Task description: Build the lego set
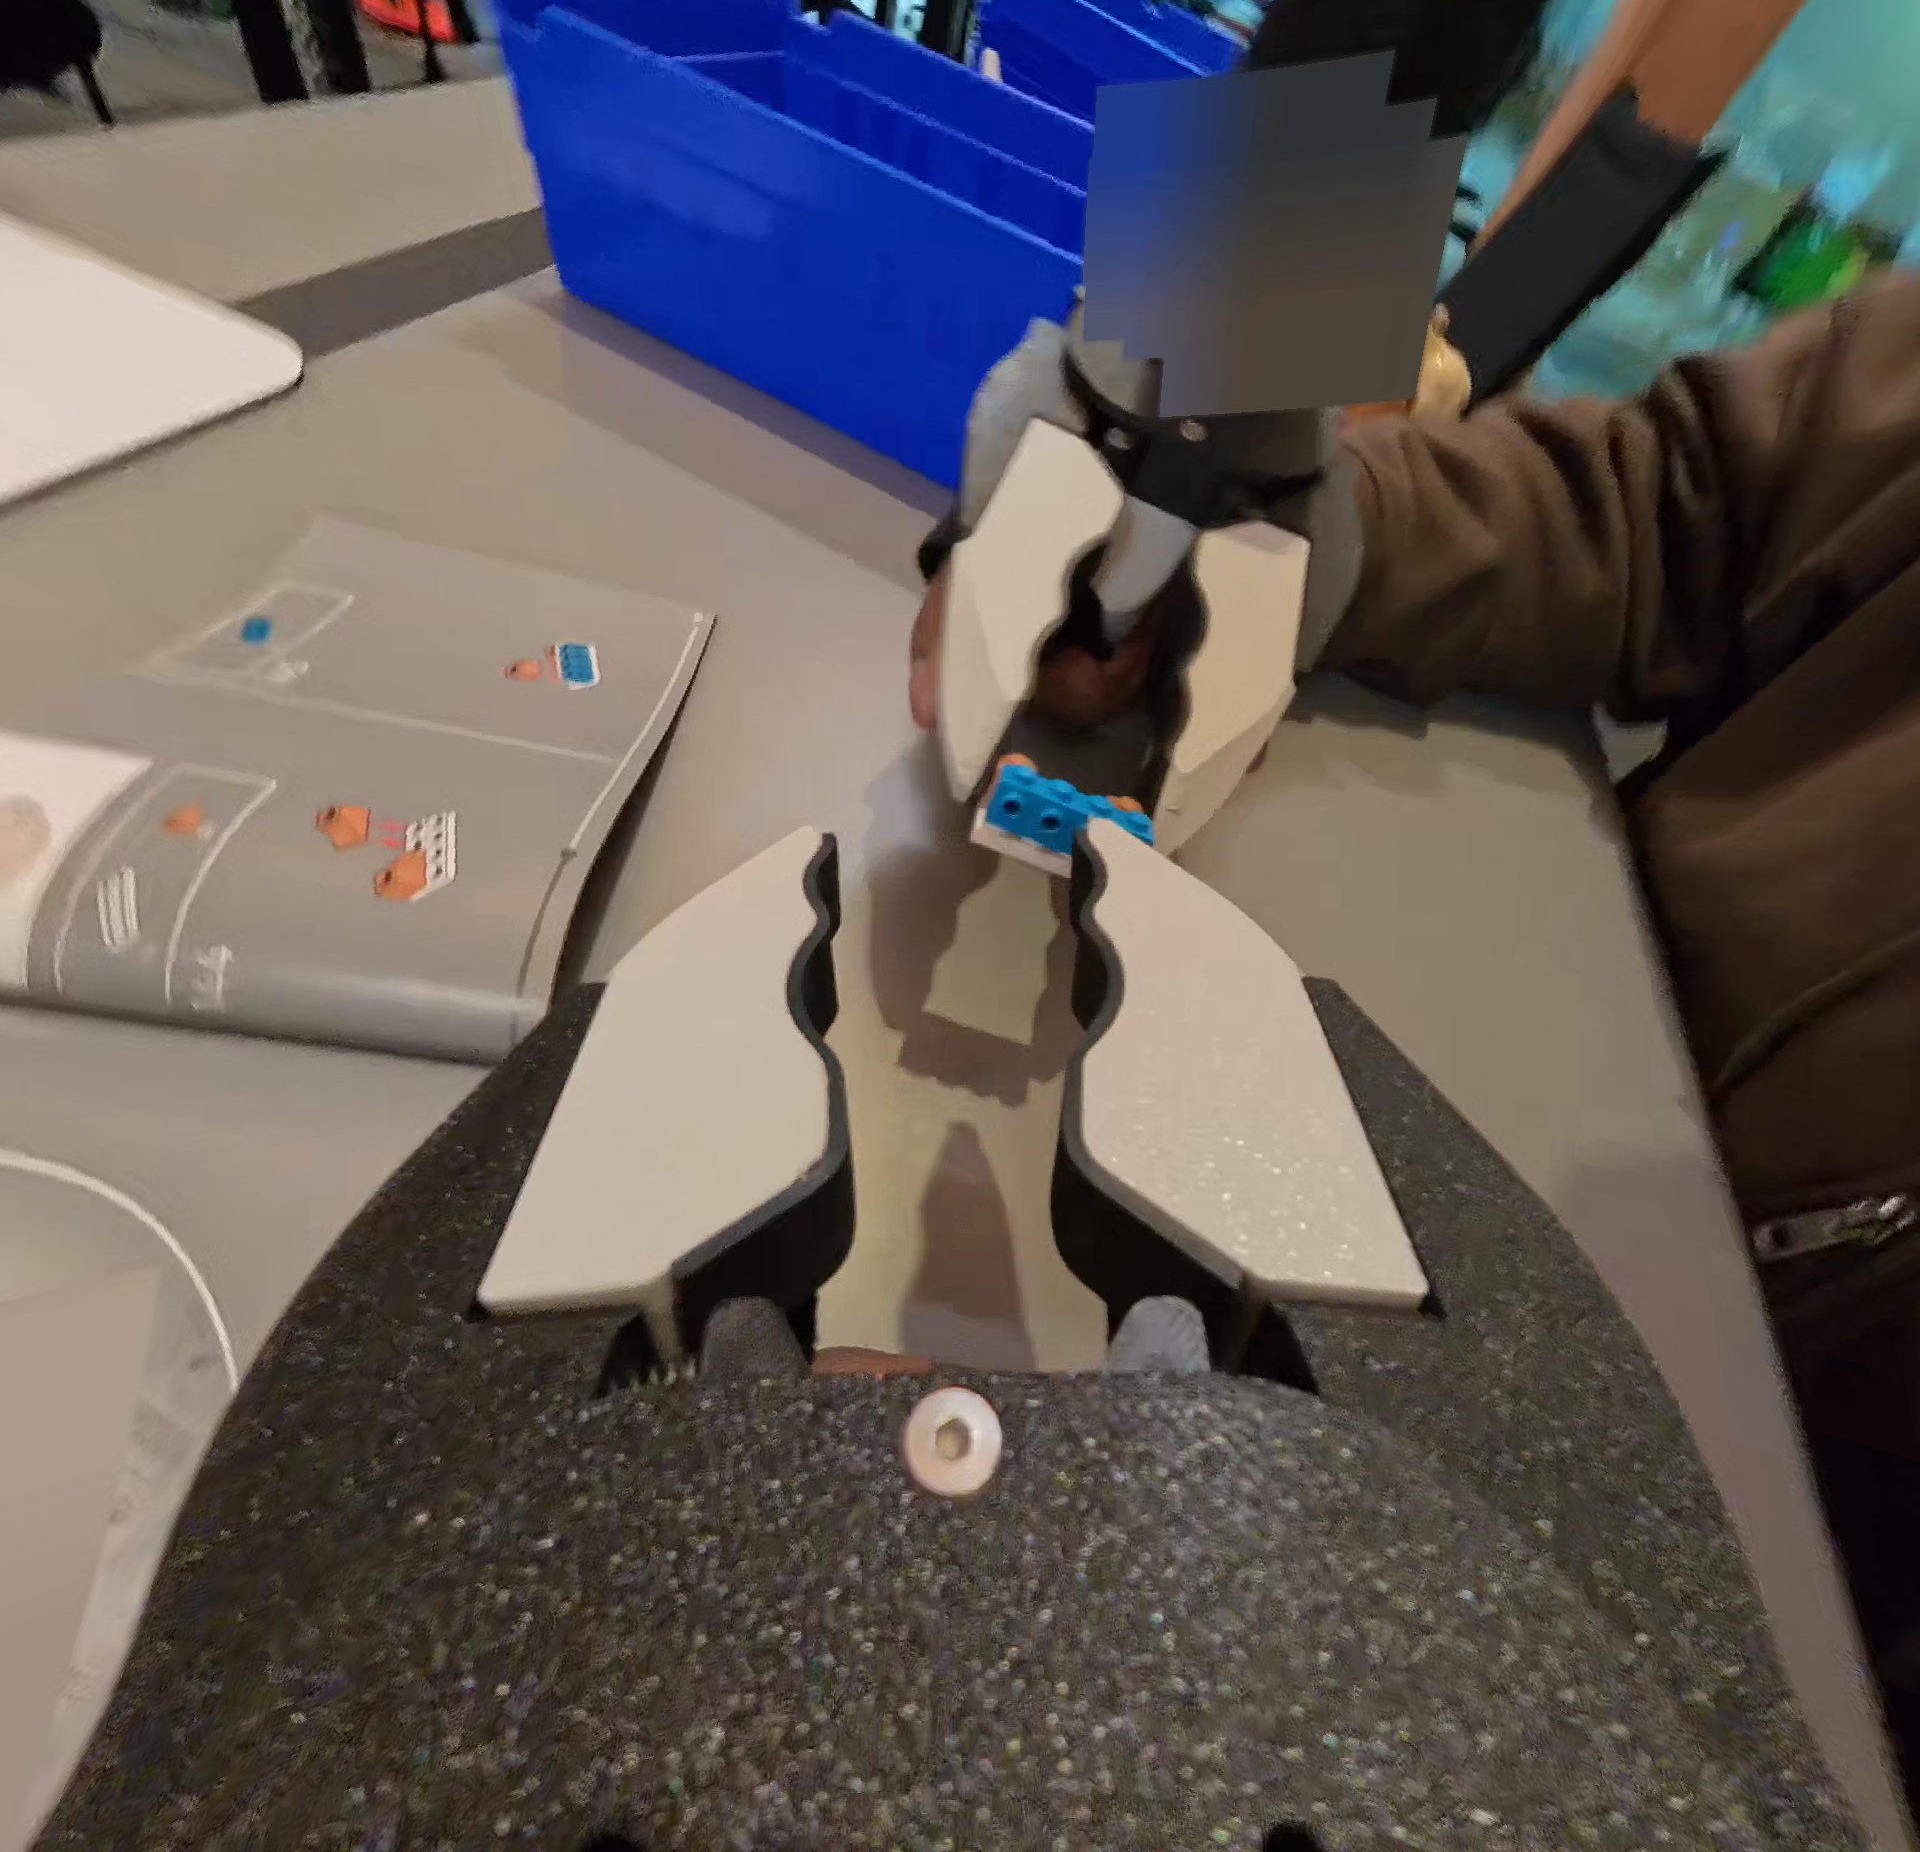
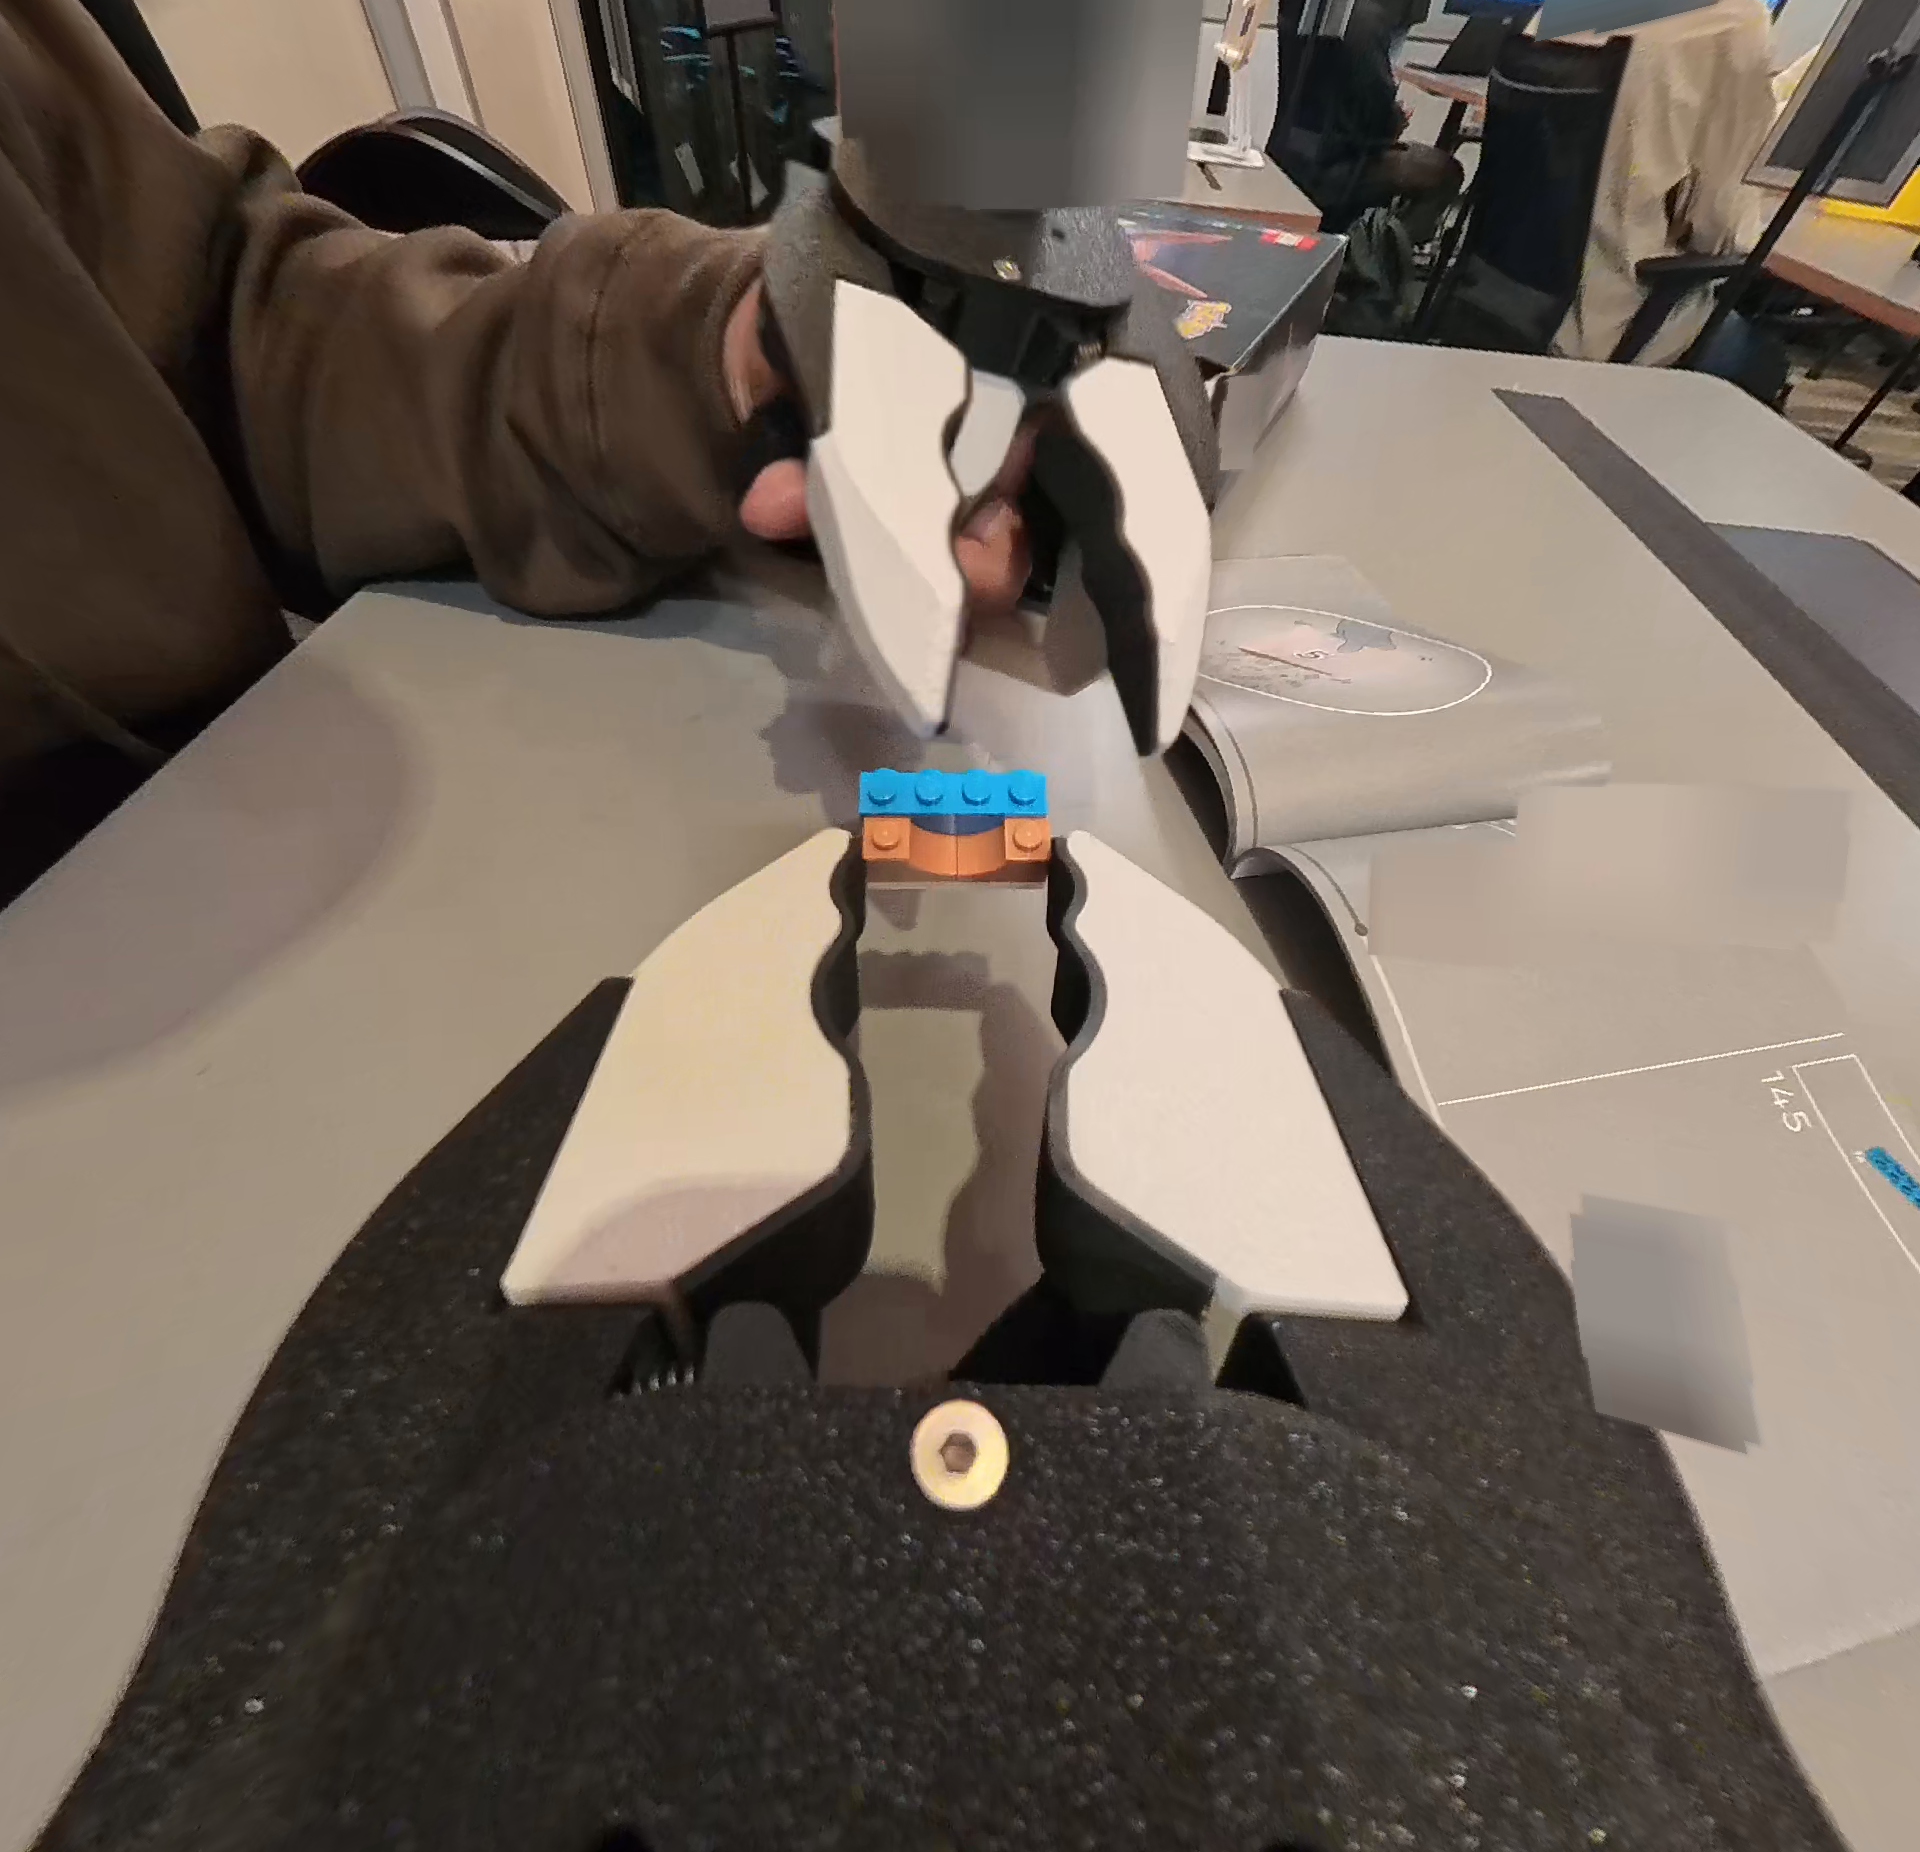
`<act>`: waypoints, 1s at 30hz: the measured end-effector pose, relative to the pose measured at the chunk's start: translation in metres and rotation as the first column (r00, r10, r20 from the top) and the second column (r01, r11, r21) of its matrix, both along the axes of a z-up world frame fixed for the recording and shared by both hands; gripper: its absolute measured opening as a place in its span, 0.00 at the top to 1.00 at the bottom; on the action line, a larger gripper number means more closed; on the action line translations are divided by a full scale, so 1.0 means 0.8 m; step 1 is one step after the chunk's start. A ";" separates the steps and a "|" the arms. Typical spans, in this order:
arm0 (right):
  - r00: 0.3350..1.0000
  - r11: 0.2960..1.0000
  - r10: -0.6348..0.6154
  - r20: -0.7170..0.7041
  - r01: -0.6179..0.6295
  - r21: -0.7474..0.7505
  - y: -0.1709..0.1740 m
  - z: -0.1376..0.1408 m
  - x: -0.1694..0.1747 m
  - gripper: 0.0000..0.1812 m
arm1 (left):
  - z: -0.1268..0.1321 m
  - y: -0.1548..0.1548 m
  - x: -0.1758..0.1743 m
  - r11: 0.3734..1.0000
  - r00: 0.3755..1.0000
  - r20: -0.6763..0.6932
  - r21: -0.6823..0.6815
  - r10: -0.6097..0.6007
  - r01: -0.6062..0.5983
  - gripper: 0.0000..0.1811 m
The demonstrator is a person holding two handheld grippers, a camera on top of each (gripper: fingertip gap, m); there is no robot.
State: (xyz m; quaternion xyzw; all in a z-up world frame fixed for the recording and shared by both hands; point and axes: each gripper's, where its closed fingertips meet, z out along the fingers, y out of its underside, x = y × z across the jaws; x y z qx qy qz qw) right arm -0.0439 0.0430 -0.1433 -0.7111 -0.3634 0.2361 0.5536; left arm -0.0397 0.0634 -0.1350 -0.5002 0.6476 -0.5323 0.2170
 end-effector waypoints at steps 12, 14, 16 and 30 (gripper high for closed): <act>0.993 0.994 -0.097 0.067 0.092 0.066 0.013 -0.002 0.013 0.82 | -0.007 -0.016 0.009 0.856 0.978 -0.206 -0.510 -0.025 -0.086 0.76; 0.991 0.993 -0.106 0.083 0.100 0.070 0.014 -0.004 0.014 0.82 | -0.007 -0.018 0.012 0.835 0.977 -0.211 -0.544 -0.034 -0.088 0.76; 0.989 0.992 -0.109 0.102 0.102 0.078 0.014 -0.006 0.013 0.82 | -0.008 -0.019 0.014 0.818 0.975 -0.217 -0.568 -0.042 -0.091 0.76; 0.974 0.979 -0.145 0.172 0.116 0.166 0.015 -0.002 0.010 0.82 | -0.009 -0.021 0.017 0.767 0.976 -0.208 -0.635 -0.056 -0.091 0.90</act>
